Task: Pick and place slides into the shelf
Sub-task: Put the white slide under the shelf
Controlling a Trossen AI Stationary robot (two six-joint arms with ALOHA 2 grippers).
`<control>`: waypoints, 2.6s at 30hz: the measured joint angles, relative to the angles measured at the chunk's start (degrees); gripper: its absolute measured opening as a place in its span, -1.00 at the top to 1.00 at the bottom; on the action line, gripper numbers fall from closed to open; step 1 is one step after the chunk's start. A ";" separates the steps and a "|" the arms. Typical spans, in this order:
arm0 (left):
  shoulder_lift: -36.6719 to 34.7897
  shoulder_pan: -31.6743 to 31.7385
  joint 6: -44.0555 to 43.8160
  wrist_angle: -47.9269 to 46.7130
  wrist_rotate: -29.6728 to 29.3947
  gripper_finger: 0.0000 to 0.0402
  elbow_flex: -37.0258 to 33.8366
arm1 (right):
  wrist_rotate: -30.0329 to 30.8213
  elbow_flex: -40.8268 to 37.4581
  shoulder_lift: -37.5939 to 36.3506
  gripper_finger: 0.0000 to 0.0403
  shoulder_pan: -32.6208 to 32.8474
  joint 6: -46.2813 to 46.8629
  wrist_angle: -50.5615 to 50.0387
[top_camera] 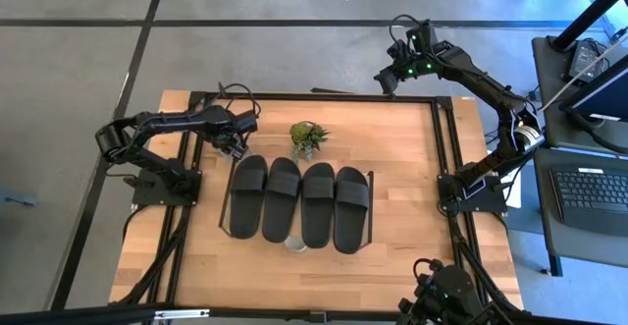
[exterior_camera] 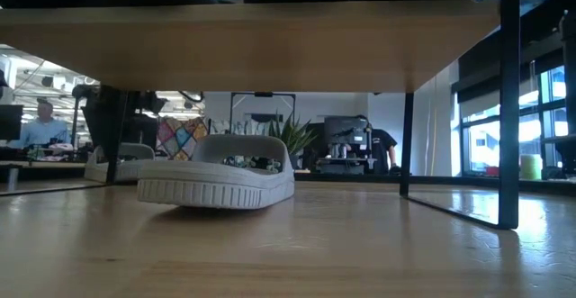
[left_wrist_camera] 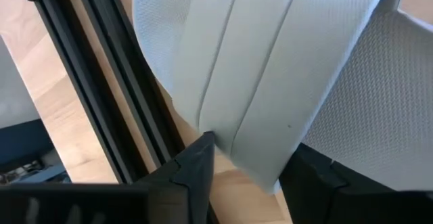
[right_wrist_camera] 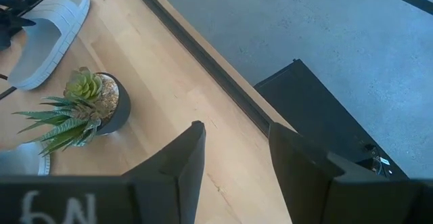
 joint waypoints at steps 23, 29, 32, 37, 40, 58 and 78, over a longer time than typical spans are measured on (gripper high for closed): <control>-0.63 0.01 3.08 -2.46 -3.12 0.94 3.83 | 0.00 0.00 0.00 0.18 0.00 -0.24 -0.04; -0.70 0.62 4.37 -5.97 -7.98 0.96 10.42 | 0.00 0.00 0.00 0.18 0.00 -1.55 -0.15; -0.70 1.60 5.23 -8.20 -11.20 0.97 14.59 | 0.00 0.00 0.00 0.18 0.00 -1.60 -0.15; -0.74 3.73 8.50 -10.53 -12.44 0.98 22.43 | 0.00 0.00 0.00 0.18 0.02 -1.78 -0.13; -0.72 3.95 10.71 -11.24 -12.40 0.98 27.38 | 0.00 0.00 0.00 0.18 0.00 -2.80 -0.13; -0.74 -18.10 9.30 -28.44 -5.24 0.99 61.83 | 0.00 0.00 0.00 0.18 0.01 -3.36 -1.11; 7.93 -67.64 -9.59 -2.06 2.65 0.99 67.59 | -0.02 0.00 0.00 0.18 0.00 -9.49 -4.13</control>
